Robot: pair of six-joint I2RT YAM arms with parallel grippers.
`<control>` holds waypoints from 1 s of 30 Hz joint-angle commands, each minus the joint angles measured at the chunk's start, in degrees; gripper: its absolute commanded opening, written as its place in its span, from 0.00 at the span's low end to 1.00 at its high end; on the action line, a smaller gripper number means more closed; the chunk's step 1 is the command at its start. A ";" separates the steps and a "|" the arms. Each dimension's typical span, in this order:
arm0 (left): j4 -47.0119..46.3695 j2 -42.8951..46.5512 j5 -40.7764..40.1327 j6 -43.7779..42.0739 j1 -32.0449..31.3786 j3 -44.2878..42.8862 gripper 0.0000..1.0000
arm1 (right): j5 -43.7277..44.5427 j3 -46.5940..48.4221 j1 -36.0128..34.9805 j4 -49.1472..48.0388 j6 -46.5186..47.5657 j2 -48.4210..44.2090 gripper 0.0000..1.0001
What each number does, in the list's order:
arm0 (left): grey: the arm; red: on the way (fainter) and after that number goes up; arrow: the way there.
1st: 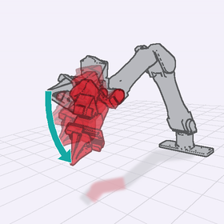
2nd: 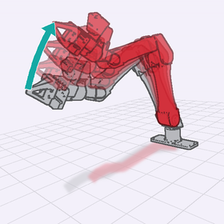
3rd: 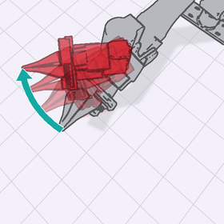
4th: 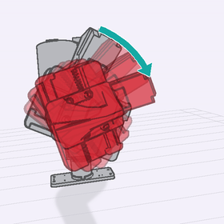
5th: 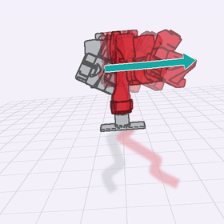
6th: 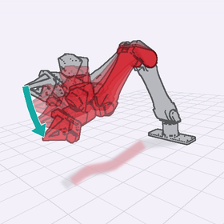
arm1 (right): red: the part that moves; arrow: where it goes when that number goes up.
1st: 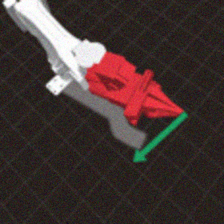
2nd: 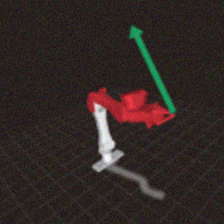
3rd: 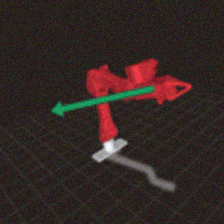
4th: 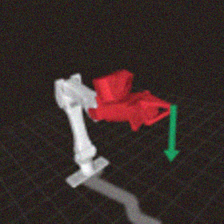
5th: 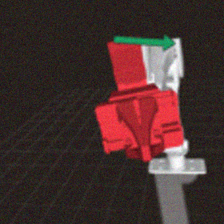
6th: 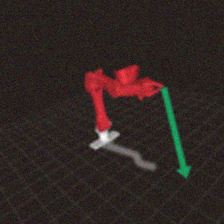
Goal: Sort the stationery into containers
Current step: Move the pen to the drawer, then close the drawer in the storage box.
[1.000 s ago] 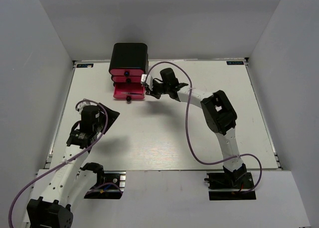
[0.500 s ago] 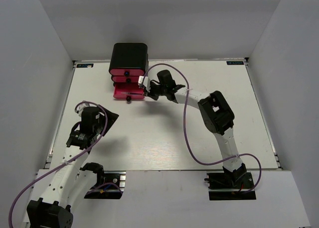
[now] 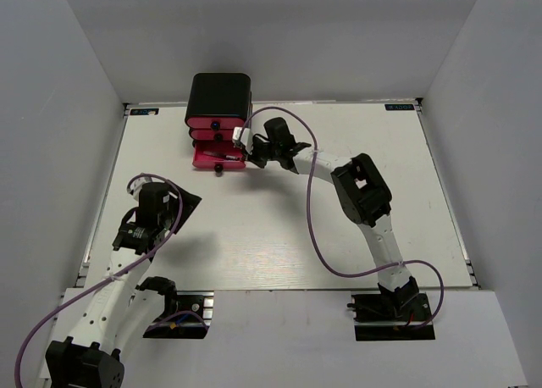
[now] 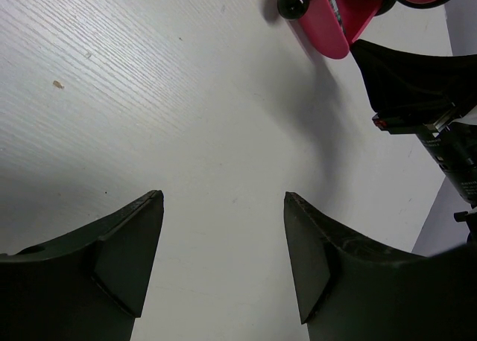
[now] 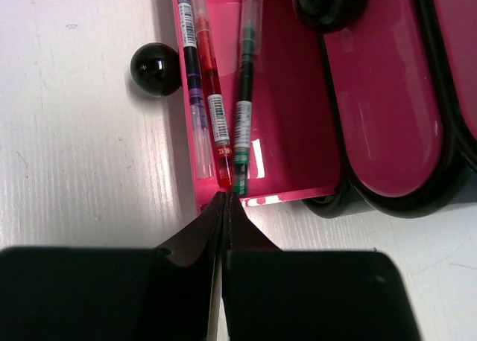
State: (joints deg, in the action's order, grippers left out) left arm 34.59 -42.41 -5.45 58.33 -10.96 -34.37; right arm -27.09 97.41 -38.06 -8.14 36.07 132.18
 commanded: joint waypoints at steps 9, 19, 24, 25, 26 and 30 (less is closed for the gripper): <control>-0.48 0.23 -0.96 0.12 0.33 -0.35 0.75 | -1.29 -1.34 -0.61 -7.33 -0.57 -4.30 0.00; 0.74 0.83 -0.96 0.12 0.33 -0.35 0.75 | -22.83 0.77 -1.31 3.48 4.18 -3.25 0.00; 1.27 1.89 -0.96 0.65 0.33 0.18 0.75 | -18.97 2.00 -2.45 4.89 5.15 -1.32 0.00; 1.27 1.90 -0.96 0.65 0.33 0.18 0.75 | -17.48 2.78 -2.98 4.80 4.88 -0.61 0.00; 1.27 1.90 -0.96 0.65 0.33 0.18 0.75 | -12.42 2.88 -2.98 3.67 4.53 -0.43 0.00; 1.27 1.90 -0.96 0.65 0.33 0.18 0.75 | -0.01 4.44 -4.21 -3.01 -1.52 2.28 0.00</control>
State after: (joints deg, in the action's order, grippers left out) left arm 35.59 -41.32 -5.52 58.94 -10.96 -34.33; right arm -37.65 97.67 -41.39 -5.87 38.13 131.79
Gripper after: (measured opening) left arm 0.754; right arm 0.005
